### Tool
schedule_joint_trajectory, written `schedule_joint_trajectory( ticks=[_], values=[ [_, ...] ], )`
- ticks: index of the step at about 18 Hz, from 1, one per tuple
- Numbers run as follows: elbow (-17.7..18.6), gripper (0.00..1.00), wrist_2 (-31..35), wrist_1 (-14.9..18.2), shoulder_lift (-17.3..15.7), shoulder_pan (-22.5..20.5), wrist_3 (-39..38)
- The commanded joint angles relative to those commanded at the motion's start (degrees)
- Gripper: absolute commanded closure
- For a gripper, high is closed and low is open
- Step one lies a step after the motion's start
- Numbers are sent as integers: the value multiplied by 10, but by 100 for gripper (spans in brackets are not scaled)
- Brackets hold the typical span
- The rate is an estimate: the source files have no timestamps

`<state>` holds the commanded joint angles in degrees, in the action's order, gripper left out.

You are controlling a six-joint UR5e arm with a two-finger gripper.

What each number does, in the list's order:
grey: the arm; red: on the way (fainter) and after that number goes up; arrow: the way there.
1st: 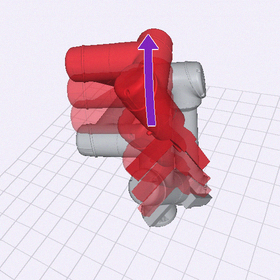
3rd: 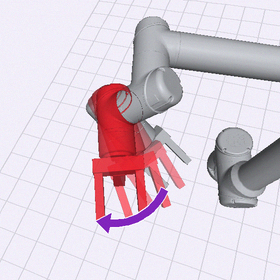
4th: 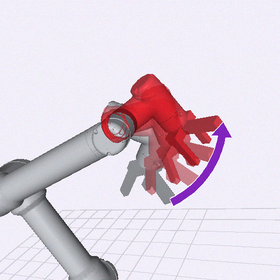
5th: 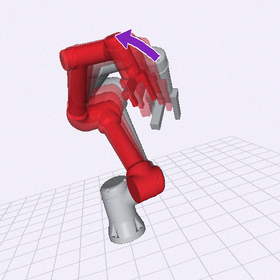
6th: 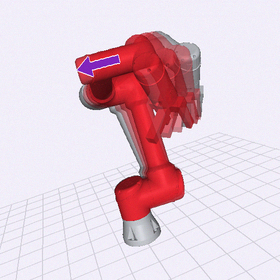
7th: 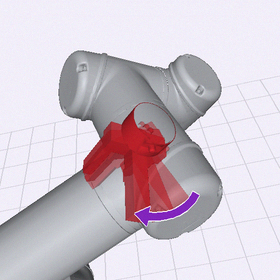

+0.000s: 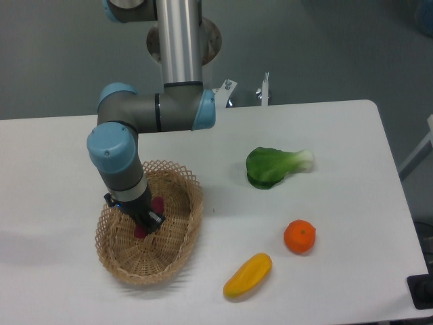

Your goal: Place the sweet potato in the basket

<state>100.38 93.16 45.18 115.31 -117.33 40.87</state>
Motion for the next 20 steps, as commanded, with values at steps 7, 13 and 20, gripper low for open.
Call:
schedule_joint_trajectory(
  ticks=[7, 13, 20],
  values=[
    [-60, 0, 3, -3, -14, -37, -11],
    [-127, 0, 3, 22, -28, -116, 2],
    [-174, 0, -2, 76, -42, -223, 143]
  ],
)
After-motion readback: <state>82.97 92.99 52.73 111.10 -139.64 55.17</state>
